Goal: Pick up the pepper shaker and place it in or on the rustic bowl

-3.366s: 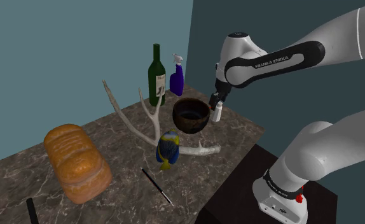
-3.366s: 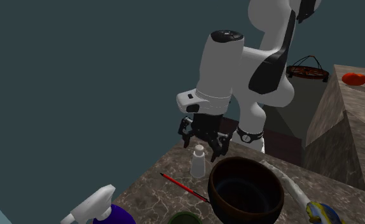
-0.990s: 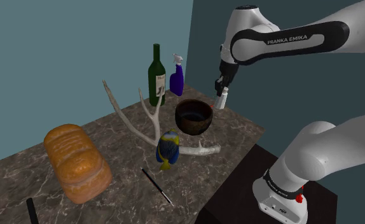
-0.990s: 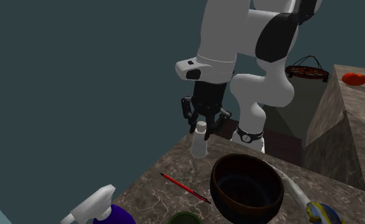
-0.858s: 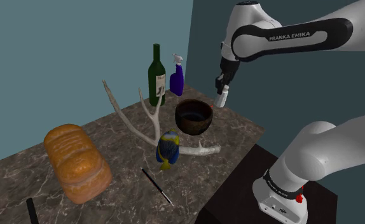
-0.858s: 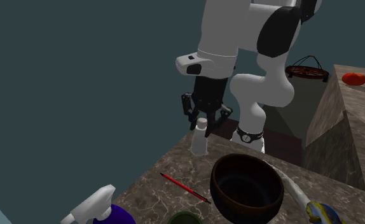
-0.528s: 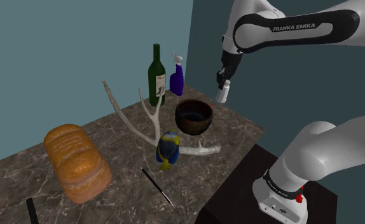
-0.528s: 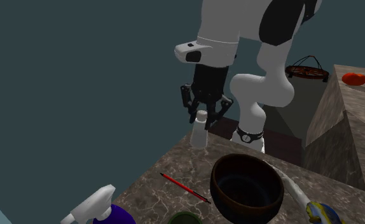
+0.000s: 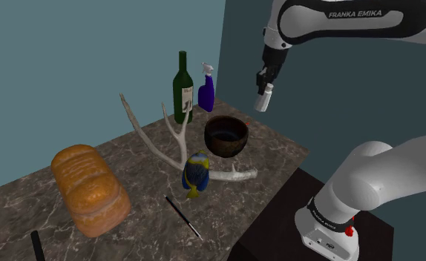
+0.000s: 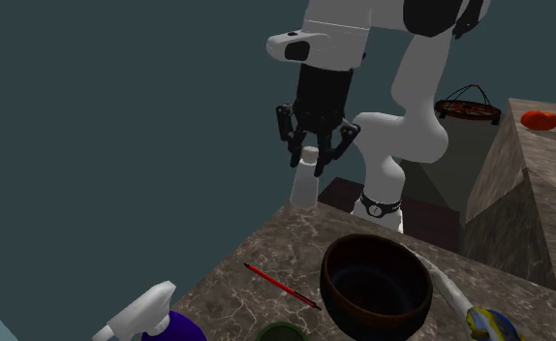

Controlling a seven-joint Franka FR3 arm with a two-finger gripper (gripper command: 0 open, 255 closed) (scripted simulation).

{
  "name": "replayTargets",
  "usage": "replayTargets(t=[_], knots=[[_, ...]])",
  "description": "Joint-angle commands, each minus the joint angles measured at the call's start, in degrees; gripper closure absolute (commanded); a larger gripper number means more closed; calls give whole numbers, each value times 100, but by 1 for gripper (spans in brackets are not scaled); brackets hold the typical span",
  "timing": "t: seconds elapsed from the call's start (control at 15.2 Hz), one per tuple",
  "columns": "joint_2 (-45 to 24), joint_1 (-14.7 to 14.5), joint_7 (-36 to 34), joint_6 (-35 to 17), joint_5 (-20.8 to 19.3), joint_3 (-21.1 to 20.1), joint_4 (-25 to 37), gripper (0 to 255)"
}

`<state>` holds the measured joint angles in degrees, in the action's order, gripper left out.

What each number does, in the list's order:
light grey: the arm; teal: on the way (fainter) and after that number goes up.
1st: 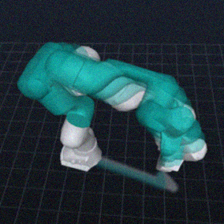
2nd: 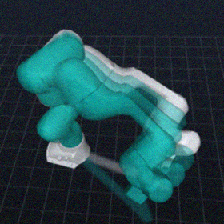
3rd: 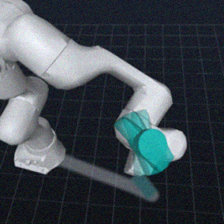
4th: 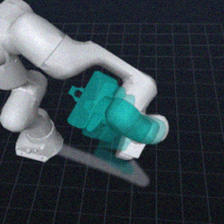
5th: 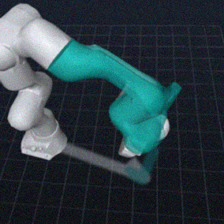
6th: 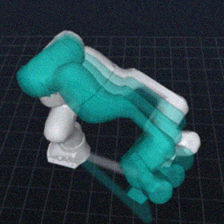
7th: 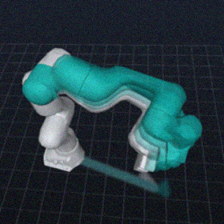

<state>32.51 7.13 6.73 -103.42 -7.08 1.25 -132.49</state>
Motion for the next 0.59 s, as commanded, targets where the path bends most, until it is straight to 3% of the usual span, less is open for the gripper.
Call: replayTargets(t=[0.0, 0.2, 0.53], knots=[[-37, -2, 13, 157, 8, -6, 192, 255], [-53, -3, 31, 333, 15, -11, 385, 255], [-409, -226, -615, 524, 241, -540, 864, 255]])
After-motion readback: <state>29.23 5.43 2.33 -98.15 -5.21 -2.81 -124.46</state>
